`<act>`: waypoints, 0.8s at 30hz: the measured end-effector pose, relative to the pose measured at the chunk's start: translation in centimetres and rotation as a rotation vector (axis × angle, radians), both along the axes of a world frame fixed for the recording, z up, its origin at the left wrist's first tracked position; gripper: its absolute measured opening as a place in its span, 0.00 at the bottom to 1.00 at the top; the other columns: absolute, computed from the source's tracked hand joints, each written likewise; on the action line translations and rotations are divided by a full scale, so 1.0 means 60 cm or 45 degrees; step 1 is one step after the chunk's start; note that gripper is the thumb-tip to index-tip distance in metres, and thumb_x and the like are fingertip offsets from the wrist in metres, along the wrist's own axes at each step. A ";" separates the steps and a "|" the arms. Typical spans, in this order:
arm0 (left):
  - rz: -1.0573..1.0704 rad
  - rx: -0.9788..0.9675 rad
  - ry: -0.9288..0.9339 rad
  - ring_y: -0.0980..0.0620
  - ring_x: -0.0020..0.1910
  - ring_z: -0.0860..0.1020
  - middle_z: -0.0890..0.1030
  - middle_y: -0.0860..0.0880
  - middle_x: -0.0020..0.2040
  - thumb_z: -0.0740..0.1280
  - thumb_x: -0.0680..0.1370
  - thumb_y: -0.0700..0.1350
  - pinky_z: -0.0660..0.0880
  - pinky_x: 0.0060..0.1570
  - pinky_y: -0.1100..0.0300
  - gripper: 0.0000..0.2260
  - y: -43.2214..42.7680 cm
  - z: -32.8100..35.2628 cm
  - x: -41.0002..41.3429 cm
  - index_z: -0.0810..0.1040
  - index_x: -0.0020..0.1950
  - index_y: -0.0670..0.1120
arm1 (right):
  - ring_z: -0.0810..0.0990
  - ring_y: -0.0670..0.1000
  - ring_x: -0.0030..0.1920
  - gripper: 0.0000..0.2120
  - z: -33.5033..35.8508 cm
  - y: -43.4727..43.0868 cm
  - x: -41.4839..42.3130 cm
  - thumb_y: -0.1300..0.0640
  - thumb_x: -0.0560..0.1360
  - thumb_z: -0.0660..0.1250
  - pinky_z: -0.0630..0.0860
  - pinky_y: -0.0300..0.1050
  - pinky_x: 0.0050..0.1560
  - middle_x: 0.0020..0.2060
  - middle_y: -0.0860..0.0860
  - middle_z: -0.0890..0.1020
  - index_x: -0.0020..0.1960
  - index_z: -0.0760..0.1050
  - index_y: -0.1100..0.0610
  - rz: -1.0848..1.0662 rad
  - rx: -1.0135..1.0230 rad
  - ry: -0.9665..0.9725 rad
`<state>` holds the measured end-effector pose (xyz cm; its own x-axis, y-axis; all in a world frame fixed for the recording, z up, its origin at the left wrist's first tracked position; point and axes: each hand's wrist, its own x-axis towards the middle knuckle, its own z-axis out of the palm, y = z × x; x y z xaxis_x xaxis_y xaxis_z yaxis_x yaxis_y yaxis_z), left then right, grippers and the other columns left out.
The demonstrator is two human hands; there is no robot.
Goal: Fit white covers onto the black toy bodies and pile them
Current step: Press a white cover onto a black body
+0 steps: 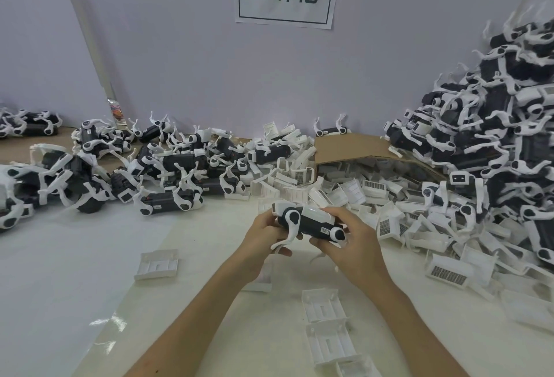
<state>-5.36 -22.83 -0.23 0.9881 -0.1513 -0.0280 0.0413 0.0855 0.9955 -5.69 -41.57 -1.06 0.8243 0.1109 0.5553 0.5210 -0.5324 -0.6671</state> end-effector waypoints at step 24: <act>-0.056 0.059 0.037 0.49 0.45 0.77 0.81 0.42 0.48 0.64 0.66 0.35 0.77 0.38 0.61 0.26 0.004 0.006 -0.002 0.77 0.64 0.42 | 0.75 0.37 0.55 0.32 -0.001 0.001 -0.001 0.65 0.65 0.80 0.69 0.26 0.52 0.50 0.34 0.77 0.56 0.72 0.36 0.047 0.019 -0.096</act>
